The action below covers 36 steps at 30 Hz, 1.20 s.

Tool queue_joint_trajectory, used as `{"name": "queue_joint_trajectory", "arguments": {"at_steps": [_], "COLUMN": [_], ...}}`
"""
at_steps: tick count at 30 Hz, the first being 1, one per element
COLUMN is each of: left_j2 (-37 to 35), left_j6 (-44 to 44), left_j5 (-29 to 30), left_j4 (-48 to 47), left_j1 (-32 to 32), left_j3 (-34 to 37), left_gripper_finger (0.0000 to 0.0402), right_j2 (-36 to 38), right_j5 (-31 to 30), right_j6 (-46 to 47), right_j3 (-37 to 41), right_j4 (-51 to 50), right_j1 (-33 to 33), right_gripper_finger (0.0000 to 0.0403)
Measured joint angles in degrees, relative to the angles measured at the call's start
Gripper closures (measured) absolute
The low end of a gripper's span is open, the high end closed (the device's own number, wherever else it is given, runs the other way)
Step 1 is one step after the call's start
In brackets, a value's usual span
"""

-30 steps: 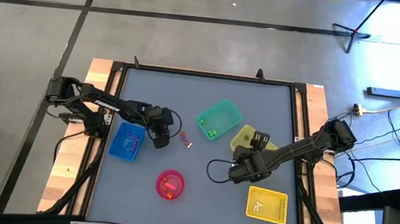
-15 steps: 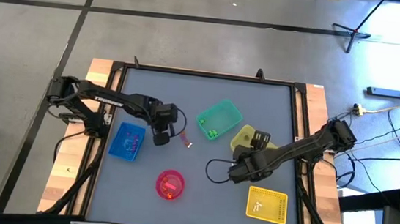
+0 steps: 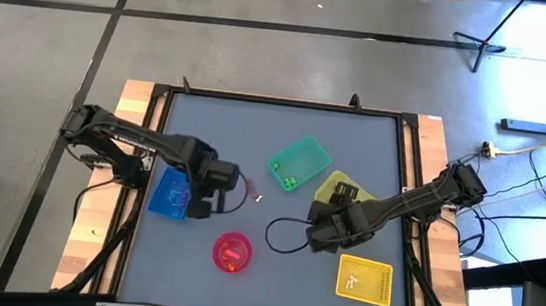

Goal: Sort Halloween decoration
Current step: Put the violet spider toy into the blue bin, then put the white bone toy into the yellow bin

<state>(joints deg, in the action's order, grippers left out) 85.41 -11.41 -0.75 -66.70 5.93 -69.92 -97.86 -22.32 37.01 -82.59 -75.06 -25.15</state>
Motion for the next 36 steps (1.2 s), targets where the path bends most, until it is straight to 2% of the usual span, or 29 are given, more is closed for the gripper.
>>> {"name": "queue_joint_trajectory", "arguments": {"at_steps": [6,13,20,28,32,36], "left_j2": [-0.1,0.0,0.0,0.0,0.0,0.0], "left_j6": [-5.0,-12.9,-16.1,-21.8,-24.4,-24.6], "left_j5": [0.9,7.1,9.9,12.4,12.7,12.7], "left_j4": [-11.0,-13.9,-13.7,-13.6,-13.2,-13.1], "left_j1": [7.9,14.7,16.2,16.2,16.2,16.2], "left_j3": [0.6,7.4,12.4,15.7,16.7,17.1], "left_gripper_finger": [0.0401,0.0401,0.0393,0.0338,0.0311,0.0297], "right_j2": [0.0,0.0,0.0,0.0,-0.3,-1.6], "right_j5": [0.5,0.5,0.8,1.0,1.0,1.0], "right_j6": [0.0,0.0,0.0,0.2,6.1,17.7], "right_j3": [0.0,0.0,0.0,0.0,0.0,0.0], "right_j4": [3.9,9.9,15.4,18.5,20.1,20.0], "right_j1": [0.0,0.0,0.0,0.1,0.1,0.1], "right_gripper_finger": [0.0180,0.0180,0.0180,0.0180,0.0180,0.0180]}}
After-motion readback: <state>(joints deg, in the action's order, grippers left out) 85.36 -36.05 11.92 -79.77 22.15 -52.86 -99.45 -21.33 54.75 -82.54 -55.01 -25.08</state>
